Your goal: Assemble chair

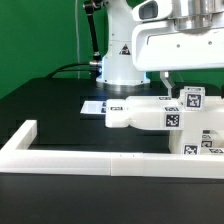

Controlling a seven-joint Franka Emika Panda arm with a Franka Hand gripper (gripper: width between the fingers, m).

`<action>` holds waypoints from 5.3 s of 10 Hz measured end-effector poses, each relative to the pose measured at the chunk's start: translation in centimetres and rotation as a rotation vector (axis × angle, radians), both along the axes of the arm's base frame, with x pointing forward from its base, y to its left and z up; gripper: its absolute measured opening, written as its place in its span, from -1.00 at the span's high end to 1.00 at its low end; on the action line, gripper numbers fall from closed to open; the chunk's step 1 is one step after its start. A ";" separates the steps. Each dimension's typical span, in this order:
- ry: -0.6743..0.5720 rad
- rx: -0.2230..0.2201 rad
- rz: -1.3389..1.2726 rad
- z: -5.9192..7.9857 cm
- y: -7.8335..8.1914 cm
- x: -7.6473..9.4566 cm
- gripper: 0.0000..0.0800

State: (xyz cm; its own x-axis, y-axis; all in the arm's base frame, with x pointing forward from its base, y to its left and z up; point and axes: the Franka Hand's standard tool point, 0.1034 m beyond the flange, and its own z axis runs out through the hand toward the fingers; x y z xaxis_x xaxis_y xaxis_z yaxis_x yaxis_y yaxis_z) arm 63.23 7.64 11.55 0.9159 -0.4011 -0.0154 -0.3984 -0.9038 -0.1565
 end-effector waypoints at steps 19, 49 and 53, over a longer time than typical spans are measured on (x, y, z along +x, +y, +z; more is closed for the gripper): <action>0.115 0.094 -0.933 -0.3 -0.2 0.3 0.28; 0.019 -0.031 0.173 0.2 -1.1 0.4 -0.62; 0.021 -0.030 0.151 0.2 -1.1 0.4 0.28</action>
Offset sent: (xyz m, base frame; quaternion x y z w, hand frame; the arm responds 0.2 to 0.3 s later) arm 0.0000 0.0000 0.0000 0.0000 0.0000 0.0000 1.0000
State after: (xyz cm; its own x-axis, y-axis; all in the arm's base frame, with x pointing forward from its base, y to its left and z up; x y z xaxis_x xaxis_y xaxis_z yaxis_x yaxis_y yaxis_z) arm 63.62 6.52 11.70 0.9655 -0.2592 -0.0256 -0.2604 -0.9579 -0.1211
